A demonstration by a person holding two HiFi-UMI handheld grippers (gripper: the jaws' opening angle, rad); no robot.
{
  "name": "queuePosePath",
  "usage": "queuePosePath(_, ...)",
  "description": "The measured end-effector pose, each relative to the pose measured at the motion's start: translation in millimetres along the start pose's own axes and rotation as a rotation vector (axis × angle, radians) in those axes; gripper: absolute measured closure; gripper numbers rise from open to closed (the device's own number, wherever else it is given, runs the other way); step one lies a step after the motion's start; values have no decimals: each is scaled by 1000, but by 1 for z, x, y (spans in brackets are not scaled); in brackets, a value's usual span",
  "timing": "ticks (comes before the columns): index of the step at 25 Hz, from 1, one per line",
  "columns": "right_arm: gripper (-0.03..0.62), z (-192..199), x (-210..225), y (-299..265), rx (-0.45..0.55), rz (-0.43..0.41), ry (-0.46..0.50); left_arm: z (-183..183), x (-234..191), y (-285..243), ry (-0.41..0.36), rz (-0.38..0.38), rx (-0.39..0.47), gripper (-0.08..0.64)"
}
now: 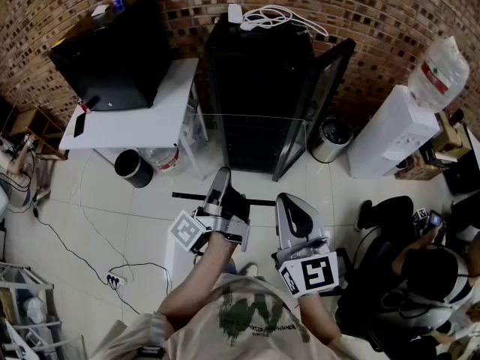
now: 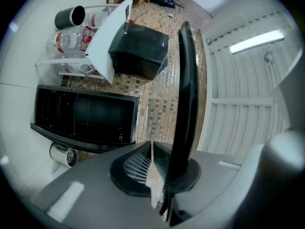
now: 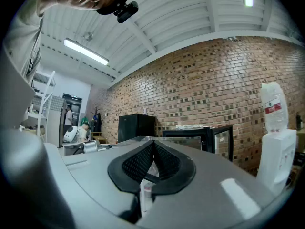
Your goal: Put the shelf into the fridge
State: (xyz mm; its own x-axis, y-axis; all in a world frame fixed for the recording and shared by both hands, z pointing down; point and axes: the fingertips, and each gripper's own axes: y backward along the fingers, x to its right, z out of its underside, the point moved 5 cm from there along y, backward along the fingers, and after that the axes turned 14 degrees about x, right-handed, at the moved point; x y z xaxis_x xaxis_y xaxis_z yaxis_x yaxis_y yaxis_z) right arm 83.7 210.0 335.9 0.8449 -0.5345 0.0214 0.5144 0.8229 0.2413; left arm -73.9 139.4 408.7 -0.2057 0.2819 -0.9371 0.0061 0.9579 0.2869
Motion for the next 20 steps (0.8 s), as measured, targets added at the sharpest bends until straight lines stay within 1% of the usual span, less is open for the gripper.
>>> queuePosePath(9,592,7,20,-8,-4,0,-2,9,-15,-15,1,-10,1,540)
queuePosePath(13,592,14,32,-21,-10,7,3,11,-24,-34,16,-8,-4,540)
queuePosePath(20,592,29,57,-53,-27,26,-4,13,-44,-74,3,-14,-30,540)
